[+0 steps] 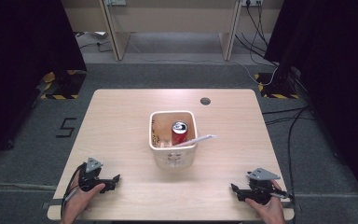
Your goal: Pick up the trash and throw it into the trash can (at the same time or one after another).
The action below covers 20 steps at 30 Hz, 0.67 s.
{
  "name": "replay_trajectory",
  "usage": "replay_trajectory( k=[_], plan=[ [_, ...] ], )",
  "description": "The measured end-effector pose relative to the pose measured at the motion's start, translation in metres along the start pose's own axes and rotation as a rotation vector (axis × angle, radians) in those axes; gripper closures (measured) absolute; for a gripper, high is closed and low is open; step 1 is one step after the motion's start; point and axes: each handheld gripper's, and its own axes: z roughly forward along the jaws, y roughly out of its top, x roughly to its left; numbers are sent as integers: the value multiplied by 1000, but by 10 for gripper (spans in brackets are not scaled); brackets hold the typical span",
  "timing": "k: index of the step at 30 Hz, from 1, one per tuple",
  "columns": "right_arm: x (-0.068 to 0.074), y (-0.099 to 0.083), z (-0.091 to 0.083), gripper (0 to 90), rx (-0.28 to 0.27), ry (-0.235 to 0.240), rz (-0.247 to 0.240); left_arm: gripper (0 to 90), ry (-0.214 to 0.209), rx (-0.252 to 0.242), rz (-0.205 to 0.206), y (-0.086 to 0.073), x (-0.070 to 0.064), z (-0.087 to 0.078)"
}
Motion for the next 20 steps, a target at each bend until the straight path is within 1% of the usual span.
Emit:
replay_trajectory(
  k=[7, 20],
  plan=[
    [0, 0, 0, 148, 3, 4, -8, 0, 0, 0, 0, 0, 0, 0],
    [0, 0, 0, 148, 3, 4, -5, 0, 0, 0, 0, 0, 0, 0]
  ],
)
